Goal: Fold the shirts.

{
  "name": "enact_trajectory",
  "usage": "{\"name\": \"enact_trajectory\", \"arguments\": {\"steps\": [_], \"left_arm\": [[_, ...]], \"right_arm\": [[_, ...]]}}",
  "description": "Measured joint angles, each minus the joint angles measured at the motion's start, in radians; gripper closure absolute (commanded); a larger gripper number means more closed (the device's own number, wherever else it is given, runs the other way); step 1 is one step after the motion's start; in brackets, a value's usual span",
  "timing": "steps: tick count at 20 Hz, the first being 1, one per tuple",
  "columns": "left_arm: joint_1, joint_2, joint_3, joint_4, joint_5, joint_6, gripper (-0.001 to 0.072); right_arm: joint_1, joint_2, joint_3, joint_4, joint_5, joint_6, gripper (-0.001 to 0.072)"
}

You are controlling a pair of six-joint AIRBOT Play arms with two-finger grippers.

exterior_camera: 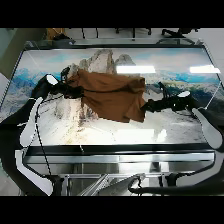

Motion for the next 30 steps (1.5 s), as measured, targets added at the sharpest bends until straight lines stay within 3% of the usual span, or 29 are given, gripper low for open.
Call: {"name": "enact_trajectory", "arguments": {"steps": [3, 7, 8, 9, 10, 11, 13, 17, 19, 22, 30], "left_arm": [[0.011, -0.049, 0.116, 0.071, -0.012, 0.0, 0.0686], [0.002, -0.163, 0.302, 0.101, -0.049, -0.003, 0.0685], [-0.004, -0.187, 0.344, 0.107, -0.055, -0.004, 0.0681], [-0.01, -0.206, 0.38, 0.108, -0.063, -0.011, 0.0679], [-0.015, -0.217, 0.406, 0.11, -0.066, -0.019, 0.0446], [-0.018, -0.22, 0.419, 0.113, -0.072, -0.03, -0.0007], [-0.011, -0.205, 0.422, 0.116, -0.101, -0.052, 0.0018], [0.057, -0.13, 0.405, 0.122, -0.242, -0.1, 0.0018], [0.094, -0.087, 0.376, 0.122, -0.343, -0.124, 0.0018], [0.113, -0.001, 0.223, 0.122, -0.417, -0.144, 0.0018], [-0.048, 0.173, -0.373, 0.05, -0.212, -0.134, 0.0018]], "right_arm": [[0.124, 0.196, -0.271, 0.013, -0.087, 0.045, 0.0699], [0.393, 0.401, -0.549, 0.09, -0.321, 0.13, 0.0697], [0.459, 0.426, -0.583, 0.108, -0.379, 0.148, 0.0663], [0.518, 0.446, -0.607, 0.12, -0.431, 0.159, 0.0489], [0.56, 0.46, -0.624, 0.124, -0.469, 0.168, 0.0337], [0.582, 0.47, -0.632, 0.13, -0.494, 0.17, 0.0329], [0.573, 0.491, -0.632, 0.105, -0.507, 0.179, 0.0329], [0.374, 0.55, -0.556, -0.007, -0.384, 0.185, 0.0312], [0.261, 0.56, -0.502, -0.057, -0.334, 0.14, 0.0152], [0.174, 0.52, -0.431, -0.088, -0.298, 0.055, 0.0151], [0.196, 0.27, -0.271, 0.017, -0.277, -0.164, 0.0153]]}}
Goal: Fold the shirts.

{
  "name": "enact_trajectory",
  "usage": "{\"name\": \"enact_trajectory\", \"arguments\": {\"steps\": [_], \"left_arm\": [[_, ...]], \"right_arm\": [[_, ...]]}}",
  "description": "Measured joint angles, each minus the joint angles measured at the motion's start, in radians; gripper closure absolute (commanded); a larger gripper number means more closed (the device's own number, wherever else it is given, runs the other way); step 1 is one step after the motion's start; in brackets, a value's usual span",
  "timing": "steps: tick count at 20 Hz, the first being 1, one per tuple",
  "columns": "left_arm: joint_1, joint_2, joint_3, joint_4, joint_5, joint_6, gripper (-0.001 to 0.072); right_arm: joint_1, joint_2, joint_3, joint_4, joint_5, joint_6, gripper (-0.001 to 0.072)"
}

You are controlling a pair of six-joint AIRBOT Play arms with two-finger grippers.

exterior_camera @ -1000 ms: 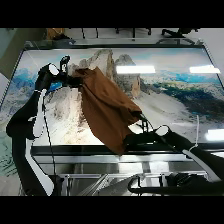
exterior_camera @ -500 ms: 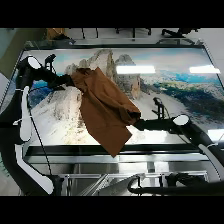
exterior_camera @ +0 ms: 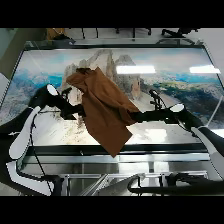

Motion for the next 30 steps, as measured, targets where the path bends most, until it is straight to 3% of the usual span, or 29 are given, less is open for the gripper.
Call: {"name": "enact_trajectory", "arguments": {"steps": [1, 2, 3, 4, 5, 6, 7, 15, 20, 24, 27, 30], "left_arm": [[-0.026, 0.008, -0.045, -0.042, 0.043, 0.014, 0.0019], [-0.052, 0.013, -0.084, -0.093, 0.091, 0.031, 0.002], [-0.076, 0.015, -0.113, -0.131, 0.132, 0.043, 0.0091], [-0.096, 0.016, -0.134, -0.149, 0.167, 0.054, 0.0301], [-0.112, 0.015, -0.15, -0.161, 0.198, 0.063, 0.051], [-0.123, 0.014, -0.161, -0.175, 0.219, 0.068, 0.065], [-0.132, 0.014, -0.169, -0.178, 0.239, 0.074, 0.0684], [-0.057, 0.109, -0.05, -0.175, 0.249, 0.117, 0.0689], [0.043, 0.34, 0.327, -0.207, 0.135, 0.124, 0.0689], [0.117, 0.516, 0.716, -0.22, 0.115, 0.124, 0.0689], [0.191, 0.645, 0.836, -0.213, 0.164, 0.124, 0.0689], [0.298, 0.776, 0.789, -0.214, 0.251, 0.14, 0.0689]], "right_arm": [[0.008, -0.032, 0.026, 0.006, 0.0, -0.008, 0.0177], [0.016, -0.063, 0.054, 0.013, 0.0, -0.016, 0.0291], [0.024, -0.091, 0.079, 0.022, 0.001, -0.022, 0.0359], [0.031, -0.118, 0.101, 0.033, 0.004, -0.029, 0.0379], [0.037, -0.14, 0.12, 0.053, 0.004, -0.03, 0.0489], [0.042, -0.159, 0.133, 0.071, 0.007, -0.034, 0.0697], [0.045, -0.173, 0.142, 0.093, 0.008, -0.038, 0.0697], [-0.012, -0.108, 0.333, 0.212, 0.08, -0.068, 0.07], [-0.185, 0.069, 0.705, 0.226, 0.118, -0.006, 0.07], [-0.323, 0.2, 1.011, 0.227, 0.106, 0.01, 0.0701], [-0.395, 0.27, 1.16, 0.19, 0.069, 0.011, 0.0701], [-0.437, 0.324, 1.225, 0.139, 0.008, 0.014, 0.0701]]}}
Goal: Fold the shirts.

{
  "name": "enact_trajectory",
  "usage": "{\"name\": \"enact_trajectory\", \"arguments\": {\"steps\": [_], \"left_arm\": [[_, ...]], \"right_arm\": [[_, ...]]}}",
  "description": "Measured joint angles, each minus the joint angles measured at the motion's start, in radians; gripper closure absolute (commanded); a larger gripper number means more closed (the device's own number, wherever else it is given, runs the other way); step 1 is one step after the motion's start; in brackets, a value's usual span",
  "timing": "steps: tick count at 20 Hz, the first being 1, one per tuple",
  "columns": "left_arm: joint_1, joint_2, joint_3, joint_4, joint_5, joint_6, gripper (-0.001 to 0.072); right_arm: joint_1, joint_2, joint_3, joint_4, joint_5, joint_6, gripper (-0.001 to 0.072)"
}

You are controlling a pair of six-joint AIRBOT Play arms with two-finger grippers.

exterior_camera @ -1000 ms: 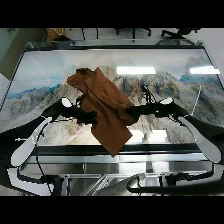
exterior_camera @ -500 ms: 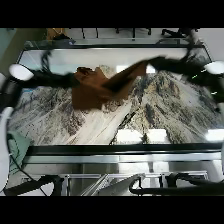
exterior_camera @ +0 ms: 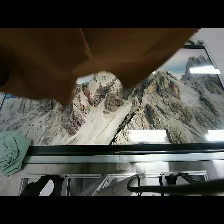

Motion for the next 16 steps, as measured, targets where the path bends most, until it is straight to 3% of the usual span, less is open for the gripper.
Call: {"name": "enact_trajectory", "arguments": {"steps": [4, 7, 11, 16], "left_arm": [[0.136, 0.072, -0.107, -0.026, 0.062, 0.03, 0.0689], [0.167, 0.002, -0.152, -0.153, 0.047, 0.1, 0.0688], [0.098, -0.23, -0.174, -0.256, 0.009, 0.161, 0.0687], [-0.06, -0.602, -0.179, -0.236, -0.015, 0.18, 0.0686]], "right_arm": [[-0.018, -0.005, 0.025, -0.024, -0.016, 0.021, 0.07], [-0.021, -0.086, 0.019, 0.001, 0.047, 0.047, 0.07], [-0.003, -0.277, -0.059, 0.056, 0.15, 0.076, 0.0699], [0.12, -0.615, -0.192, 0.075, 0.212, 0.084, 0.0698]]}}
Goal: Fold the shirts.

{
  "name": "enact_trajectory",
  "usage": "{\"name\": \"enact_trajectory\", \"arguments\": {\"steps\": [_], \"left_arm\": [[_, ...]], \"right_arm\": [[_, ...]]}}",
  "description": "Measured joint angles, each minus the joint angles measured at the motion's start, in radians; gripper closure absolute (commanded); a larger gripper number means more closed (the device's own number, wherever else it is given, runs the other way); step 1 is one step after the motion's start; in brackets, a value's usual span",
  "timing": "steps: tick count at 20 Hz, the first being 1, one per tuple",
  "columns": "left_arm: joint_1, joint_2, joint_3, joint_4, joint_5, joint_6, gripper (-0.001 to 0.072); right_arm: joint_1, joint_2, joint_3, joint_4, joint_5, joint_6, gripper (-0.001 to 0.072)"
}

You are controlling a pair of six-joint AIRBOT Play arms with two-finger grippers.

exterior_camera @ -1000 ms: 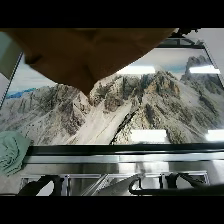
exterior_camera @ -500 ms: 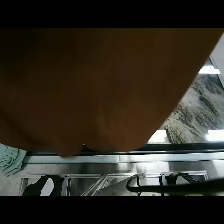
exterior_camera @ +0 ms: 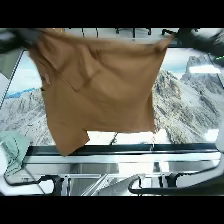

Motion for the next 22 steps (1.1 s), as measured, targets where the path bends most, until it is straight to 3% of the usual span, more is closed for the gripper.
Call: {"name": "enact_trajectory", "arguments": {"steps": [2, 3, 4, 6, 8, 13, 17, 22], "left_arm": [[-0.05, -0.157, -0.001, 0.018, 0.007, 0.003, 0.0684], [-0.066, -0.227, -0.001, 0.026, 0.019, 0.003, 0.0681], [-0.076, -0.295, 0.001, 0.03, 0.027, 0.002, 0.0678], [-0.079, -0.393, 0.023, 0.034, 0.022, -0.002, 0.002], [-0.056, -0.456, 0.071, 0.038, -0.028, -0.013, 0.0038], [0.079, -0.451, 0.161, 0.156, -0.245, -0.053, 0.0038], [0.199, -0.367, 0.009, 0.274, -0.365, -0.068, 0.0038], [0.278, -0.337, -0.227, 0.329, -0.386, -0.035, 0.0039]], "right_arm": [[0.06, -0.153, -0.025, 0.005, -0.009, -0.01, 0.0697], [0.082, -0.221, -0.032, 0.005, -0.031, -0.013, 0.063], [0.099, -0.283, -0.037, 0.01, -0.052, -0.013, 0.0503], [0.118, -0.377, -0.043, 0.02, -0.072, -0.017, 0.0477], [0.108, -0.411, -0.046, 0.024, -0.047, -0.017, 0.0402], [-0.019, -0.339, -0.052, -0.088, 0.154, 0.112, 0.0405], [-0.103, -0.24, -0.145, -0.263, 0.306, 0.235, 0.0411], [-0.135, -0.084, -0.405, -0.422, 0.364, 0.288, 0.041]]}}
